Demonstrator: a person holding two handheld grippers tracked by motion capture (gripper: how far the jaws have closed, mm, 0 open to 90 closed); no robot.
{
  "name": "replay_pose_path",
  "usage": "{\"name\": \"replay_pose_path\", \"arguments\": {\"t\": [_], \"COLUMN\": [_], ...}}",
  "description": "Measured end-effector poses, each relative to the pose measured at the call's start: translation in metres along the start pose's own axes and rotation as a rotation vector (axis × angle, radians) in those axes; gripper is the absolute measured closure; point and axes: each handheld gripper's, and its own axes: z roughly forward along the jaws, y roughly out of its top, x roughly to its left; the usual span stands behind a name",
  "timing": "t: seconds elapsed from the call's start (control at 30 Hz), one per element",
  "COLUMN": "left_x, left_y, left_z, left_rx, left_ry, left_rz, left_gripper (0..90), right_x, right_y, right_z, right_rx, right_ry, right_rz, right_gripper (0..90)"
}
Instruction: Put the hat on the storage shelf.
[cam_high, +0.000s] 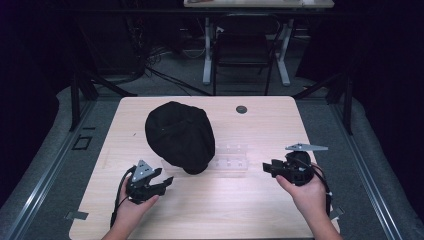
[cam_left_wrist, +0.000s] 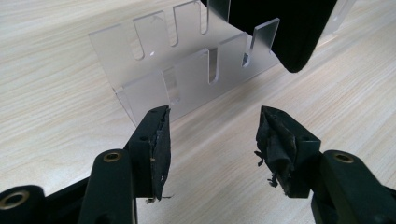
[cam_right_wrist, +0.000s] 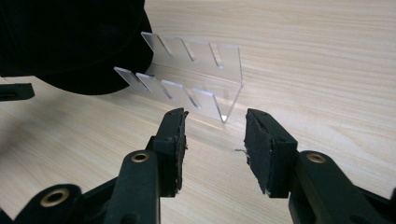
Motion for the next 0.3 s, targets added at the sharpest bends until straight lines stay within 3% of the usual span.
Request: {"name": "replay_pose_path", "arguments": {"t": [0.17,0.3], "left_x": [-0.005,-0.017], "left_y": [0.001,0.012], "left_z": [0.003,0.009], "left_rx": [0.013,-0.027], "left_ry": [-0.003,-0.048], "left_rz": [0.014,0.017], "left_gripper": [45.2,47.0], "right_x": [-0.005,-0.008], "right_y": [-0.013,-0.023], "right_z": [0.006,0.008], "right_rx": [-0.006,-0.047], "right_ry": [-0.017,-0.037], "right_rz": [0.003,-0.003], "right_gripper": [57.4,57.6]}}
